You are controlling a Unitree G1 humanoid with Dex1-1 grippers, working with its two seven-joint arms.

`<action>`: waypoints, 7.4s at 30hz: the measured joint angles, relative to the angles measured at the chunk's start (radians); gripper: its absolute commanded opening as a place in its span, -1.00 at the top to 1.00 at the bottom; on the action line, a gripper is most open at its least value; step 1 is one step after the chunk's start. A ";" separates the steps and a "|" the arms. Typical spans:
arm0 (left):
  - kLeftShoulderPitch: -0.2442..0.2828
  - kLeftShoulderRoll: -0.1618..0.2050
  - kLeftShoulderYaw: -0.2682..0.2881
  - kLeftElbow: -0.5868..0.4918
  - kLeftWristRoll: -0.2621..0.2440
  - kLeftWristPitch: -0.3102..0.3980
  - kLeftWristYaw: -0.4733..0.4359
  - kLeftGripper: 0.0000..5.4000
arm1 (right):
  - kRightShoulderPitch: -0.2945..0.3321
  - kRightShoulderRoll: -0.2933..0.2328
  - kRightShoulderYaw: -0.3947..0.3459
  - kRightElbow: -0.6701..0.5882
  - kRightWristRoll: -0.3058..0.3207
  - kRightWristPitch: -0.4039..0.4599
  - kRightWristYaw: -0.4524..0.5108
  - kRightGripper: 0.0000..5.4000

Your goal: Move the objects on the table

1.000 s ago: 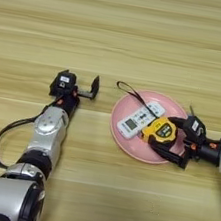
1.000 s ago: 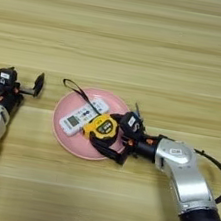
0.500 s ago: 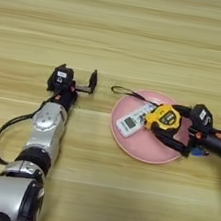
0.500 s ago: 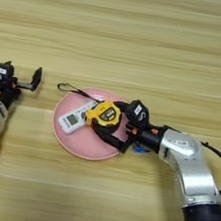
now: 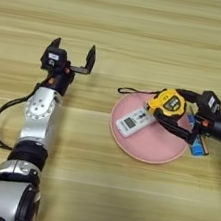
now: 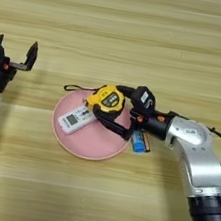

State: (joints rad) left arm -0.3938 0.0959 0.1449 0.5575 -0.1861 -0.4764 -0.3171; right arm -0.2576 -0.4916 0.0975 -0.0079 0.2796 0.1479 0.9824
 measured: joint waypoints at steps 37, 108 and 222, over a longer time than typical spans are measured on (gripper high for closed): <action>0.185 0.048 -0.321 -0.539 -0.360 0.642 -0.577 -1.00 | -0.109 -0.031 0.097 0.204 -0.135 -0.337 0.170 -0.70; 0.173 0.052 -0.332 -0.520 -0.374 0.883 -0.620 -0.21 | -0.092 -0.049 0.136 0.139 -0.159 -0.702 0.155 -0.70; 0.144 0.085 -0.459 -0.349 -0.017 0.442 -0.648 -0.83 | -0.160 0.100 -0.180 0.215 0.019 -0.296 -0.401 -1.00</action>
State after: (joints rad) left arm -0.2493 0.1809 -0.3141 0.2090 -0.2035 -0.0348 -0.9655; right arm -0.4181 -0.3914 -0.0823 0.2066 0.2991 -0.1486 0.5815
